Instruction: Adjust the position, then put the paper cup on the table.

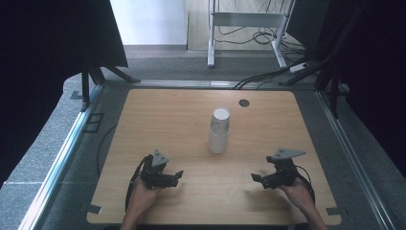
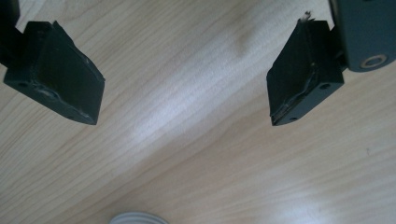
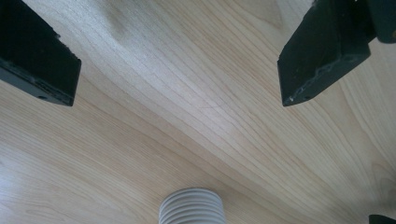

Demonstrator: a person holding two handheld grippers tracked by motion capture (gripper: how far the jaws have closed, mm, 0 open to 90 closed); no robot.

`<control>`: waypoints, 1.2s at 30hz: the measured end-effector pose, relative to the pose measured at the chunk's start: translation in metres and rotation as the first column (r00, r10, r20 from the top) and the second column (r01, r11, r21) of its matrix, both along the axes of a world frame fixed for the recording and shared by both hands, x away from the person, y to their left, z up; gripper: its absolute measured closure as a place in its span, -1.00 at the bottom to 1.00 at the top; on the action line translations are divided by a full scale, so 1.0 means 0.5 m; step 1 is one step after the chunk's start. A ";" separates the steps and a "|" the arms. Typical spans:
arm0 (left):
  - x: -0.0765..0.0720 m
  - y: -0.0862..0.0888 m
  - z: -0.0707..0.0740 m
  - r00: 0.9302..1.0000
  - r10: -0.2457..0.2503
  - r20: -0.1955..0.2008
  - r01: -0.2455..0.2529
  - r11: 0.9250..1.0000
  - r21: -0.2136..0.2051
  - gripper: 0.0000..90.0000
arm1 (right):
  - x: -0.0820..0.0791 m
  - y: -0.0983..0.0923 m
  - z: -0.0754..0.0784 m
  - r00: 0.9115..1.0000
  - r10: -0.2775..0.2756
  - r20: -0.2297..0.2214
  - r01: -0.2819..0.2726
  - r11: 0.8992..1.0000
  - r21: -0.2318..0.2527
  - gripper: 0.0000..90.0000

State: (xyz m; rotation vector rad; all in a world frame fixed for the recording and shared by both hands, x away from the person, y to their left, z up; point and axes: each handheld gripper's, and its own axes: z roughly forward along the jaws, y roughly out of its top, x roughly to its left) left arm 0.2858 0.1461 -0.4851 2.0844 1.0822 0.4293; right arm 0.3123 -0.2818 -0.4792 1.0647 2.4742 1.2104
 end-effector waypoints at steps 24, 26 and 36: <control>0.062 -0.044 0.048 0.995 -0.096 -0.002 0.096 0.994 -0.050 -0.75 | 0.043 0.017 0.063 0.999 0.049 0.007 -0.049 0.999 -0.020 -0.99; 0.067 -0.047 0.050 0.995 -0.099 -0.006 0.099 0.994 -0.053 -0.75 | 0.046 0.020 0.068 0.998 0.054 0.010 -0.054 0.998 -0.020 -0.99; 0.095 -0.056 0.056 0.993 -0.117 -0.016 0.116 0.991 -0.063 -0.75 | 0.065 0.038 0.085 0.997 0.075 0.020 -0.075 0.997 -0.023 -1.00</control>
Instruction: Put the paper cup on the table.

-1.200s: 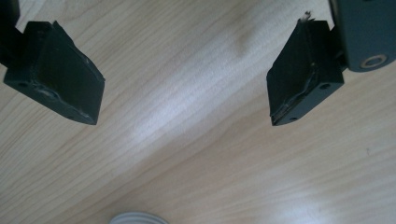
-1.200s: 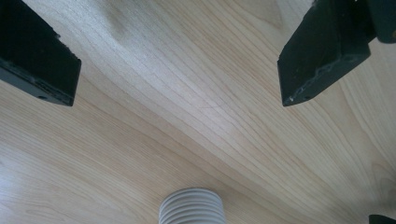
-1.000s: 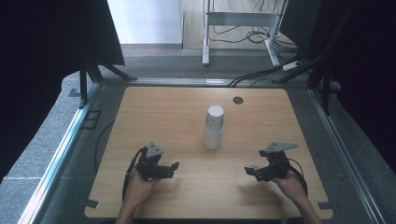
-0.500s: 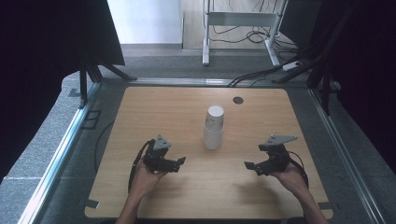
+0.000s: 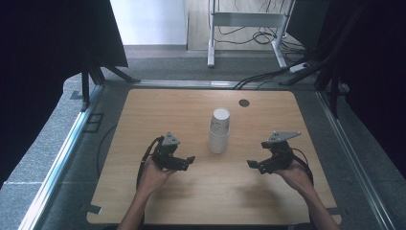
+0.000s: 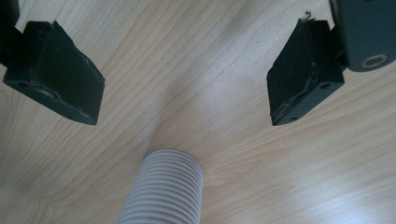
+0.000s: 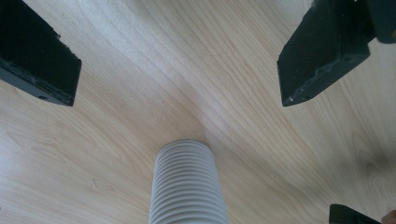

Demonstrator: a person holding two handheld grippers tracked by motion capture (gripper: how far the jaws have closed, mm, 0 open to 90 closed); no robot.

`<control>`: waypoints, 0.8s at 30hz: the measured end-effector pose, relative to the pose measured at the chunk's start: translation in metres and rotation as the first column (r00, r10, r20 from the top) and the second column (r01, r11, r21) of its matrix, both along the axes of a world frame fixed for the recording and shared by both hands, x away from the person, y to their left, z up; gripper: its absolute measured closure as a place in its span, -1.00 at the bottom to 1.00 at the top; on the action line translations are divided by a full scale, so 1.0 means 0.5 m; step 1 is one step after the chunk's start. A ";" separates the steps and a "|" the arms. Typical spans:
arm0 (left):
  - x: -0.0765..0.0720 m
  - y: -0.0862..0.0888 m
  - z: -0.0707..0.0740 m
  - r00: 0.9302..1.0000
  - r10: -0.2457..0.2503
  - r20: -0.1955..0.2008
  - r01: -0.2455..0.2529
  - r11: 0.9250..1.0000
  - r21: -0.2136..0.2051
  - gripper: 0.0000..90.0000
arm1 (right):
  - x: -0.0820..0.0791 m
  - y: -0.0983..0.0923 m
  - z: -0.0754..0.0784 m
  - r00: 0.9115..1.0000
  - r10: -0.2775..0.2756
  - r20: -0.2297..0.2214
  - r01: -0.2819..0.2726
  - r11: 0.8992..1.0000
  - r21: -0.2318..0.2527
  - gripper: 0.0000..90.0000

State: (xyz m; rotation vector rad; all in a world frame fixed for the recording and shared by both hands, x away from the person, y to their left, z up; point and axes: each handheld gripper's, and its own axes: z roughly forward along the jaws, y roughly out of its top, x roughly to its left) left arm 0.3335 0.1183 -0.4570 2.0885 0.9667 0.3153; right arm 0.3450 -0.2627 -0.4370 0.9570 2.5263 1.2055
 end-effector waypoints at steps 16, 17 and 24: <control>0.046 -0.028 0.011 0.999 -0.045 0.004 0.045 0.999 0.025 -0.75 | 0.031 0.028 0.030 0.999 0.037 -0.002 -0.037 0.999 0.006 -0.99; 0.048 -0.030 0.012 0.999 -0.046 0.002 0.046 0.999 0.020 -0.75 | 0.033 0.029 0.032 0.999 0.040 -0.004 -0.040 0.999 0.011 -0.99; 0.065 -0.046 0.012 0.998 -0.070 0.006 0.070 0.998 -0.010 -0.75 | 0.047 0.042 0.042 0.999 0.053 0.001 -0.053 0.999 0.014 -0.99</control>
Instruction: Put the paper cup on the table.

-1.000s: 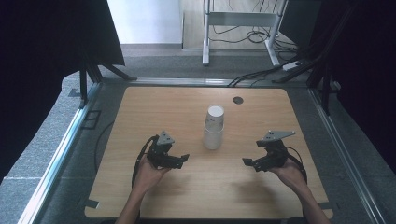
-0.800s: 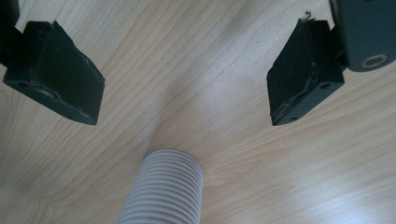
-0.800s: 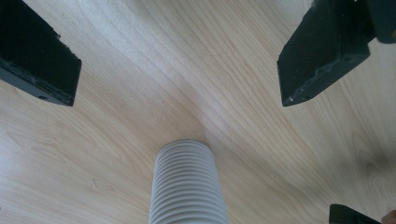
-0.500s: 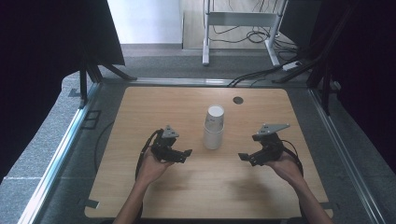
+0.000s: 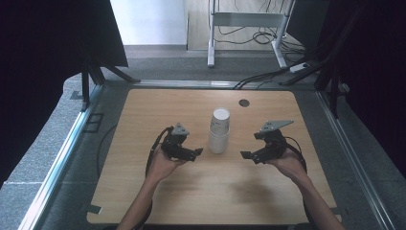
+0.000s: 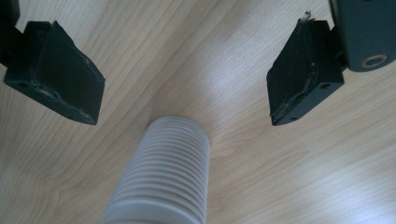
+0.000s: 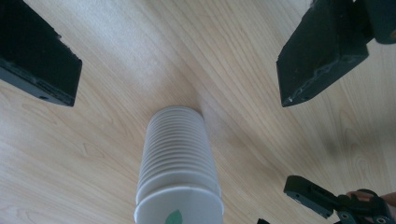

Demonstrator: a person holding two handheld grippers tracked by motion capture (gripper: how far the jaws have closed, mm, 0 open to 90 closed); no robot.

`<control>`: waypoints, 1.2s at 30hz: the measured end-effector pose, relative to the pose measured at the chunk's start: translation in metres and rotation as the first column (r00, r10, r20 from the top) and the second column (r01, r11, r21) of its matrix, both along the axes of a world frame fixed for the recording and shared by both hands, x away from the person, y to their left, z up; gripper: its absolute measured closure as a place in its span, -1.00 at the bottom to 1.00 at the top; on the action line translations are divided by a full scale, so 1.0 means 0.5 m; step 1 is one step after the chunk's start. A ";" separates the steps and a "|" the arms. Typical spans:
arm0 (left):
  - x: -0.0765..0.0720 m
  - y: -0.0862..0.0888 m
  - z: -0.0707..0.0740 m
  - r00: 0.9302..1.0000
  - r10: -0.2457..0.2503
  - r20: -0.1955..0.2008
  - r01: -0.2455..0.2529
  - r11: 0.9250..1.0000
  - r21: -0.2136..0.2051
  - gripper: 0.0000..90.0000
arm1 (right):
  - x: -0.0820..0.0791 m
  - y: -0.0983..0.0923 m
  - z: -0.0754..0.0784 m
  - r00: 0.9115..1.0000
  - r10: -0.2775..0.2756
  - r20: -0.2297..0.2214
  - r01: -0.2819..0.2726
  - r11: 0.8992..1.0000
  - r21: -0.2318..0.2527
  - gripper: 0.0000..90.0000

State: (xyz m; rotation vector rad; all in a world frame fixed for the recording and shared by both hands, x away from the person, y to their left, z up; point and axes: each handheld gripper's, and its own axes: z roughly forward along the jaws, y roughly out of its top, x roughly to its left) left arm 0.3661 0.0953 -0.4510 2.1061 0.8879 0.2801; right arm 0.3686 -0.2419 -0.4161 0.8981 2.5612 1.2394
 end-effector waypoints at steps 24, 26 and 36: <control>0.048 -0.064 0.003 0.998 -0.069 0.013 0.069 0.998 -0.006 -0.75 | 0.053 0.045 0.034 0.999 0.031 0.008 -0.031 0.999 0.015 -0.98; 0.053 -0.069 0.003 0.997 -0.072 0.012 0.072 0.997 -0.011 -0.75 | 0.057 0.048 0.036 0.999 0.033 0.009 -0.033 0.999 0.015 -0.98; 0.071 -0.100 0.002 0.995 -0.096 0.021 0.096 0.995 0.005 -0.74 | 0.073 0.067 0.048 0.999 0.040 0.016 -0.040 0.999 -0.003 -0.95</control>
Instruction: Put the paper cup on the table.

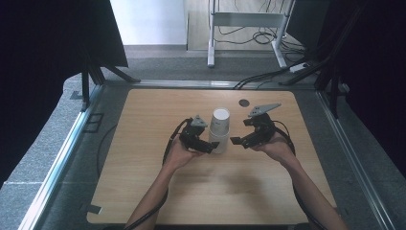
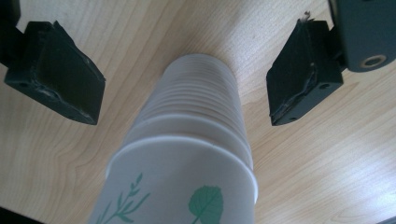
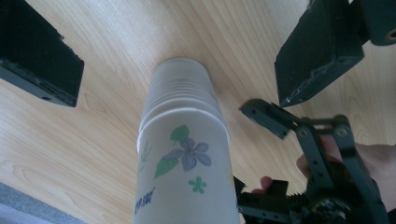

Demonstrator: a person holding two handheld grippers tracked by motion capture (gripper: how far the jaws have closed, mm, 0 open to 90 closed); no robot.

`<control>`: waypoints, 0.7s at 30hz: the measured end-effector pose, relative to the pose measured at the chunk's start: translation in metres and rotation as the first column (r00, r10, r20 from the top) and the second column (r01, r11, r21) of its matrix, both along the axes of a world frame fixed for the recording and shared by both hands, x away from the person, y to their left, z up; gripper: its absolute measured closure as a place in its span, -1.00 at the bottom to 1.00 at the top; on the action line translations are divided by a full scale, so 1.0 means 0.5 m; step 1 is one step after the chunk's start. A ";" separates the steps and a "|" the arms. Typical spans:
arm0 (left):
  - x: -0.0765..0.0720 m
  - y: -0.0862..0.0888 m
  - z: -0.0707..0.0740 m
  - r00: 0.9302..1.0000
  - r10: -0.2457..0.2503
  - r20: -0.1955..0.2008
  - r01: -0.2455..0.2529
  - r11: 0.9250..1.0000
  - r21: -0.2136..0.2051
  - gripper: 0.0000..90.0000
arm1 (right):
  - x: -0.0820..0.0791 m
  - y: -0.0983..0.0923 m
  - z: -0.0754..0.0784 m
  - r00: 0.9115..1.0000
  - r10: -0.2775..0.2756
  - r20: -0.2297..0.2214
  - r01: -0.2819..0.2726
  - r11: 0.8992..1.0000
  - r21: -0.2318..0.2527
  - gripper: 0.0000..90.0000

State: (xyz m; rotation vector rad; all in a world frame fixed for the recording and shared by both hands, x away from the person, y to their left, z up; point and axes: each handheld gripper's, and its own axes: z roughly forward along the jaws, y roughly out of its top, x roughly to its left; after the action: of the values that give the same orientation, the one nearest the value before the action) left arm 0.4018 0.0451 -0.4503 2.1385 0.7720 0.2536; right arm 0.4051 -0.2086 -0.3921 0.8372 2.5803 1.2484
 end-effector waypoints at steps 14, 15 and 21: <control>0.020 -0.020 -0.006 1.000 0.000 0.000 0.000 1.000 -0.021 -0.68 | 0.029 0.024 0.017 1.000 0.009 0.000 -0.009 1.000 -0.013 -0.77; 0.020 -0.020 -0.006 1.000 0.000 0.000 0.000 1.000 -0.021 -0.67 | 0.029 0.024 0.017 1.000 0.009 0.000 -0.009 1.000 -0.013 -0.77; 0.022 -0.021 -0.007 1.000 -0.005 0.004 0.005 0.999 -0.041 -0.54 | 0.046 0.046 0.036 1.000 0.012 -0.003 -0.012 1.000 -0.003 -0.70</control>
State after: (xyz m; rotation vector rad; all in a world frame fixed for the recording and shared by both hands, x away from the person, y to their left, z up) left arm 0.4128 0.0344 -0.4537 2.1011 0.7636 0.2370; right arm 0.4283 -0.1858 -0.3740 0.8248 2.5921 1.2469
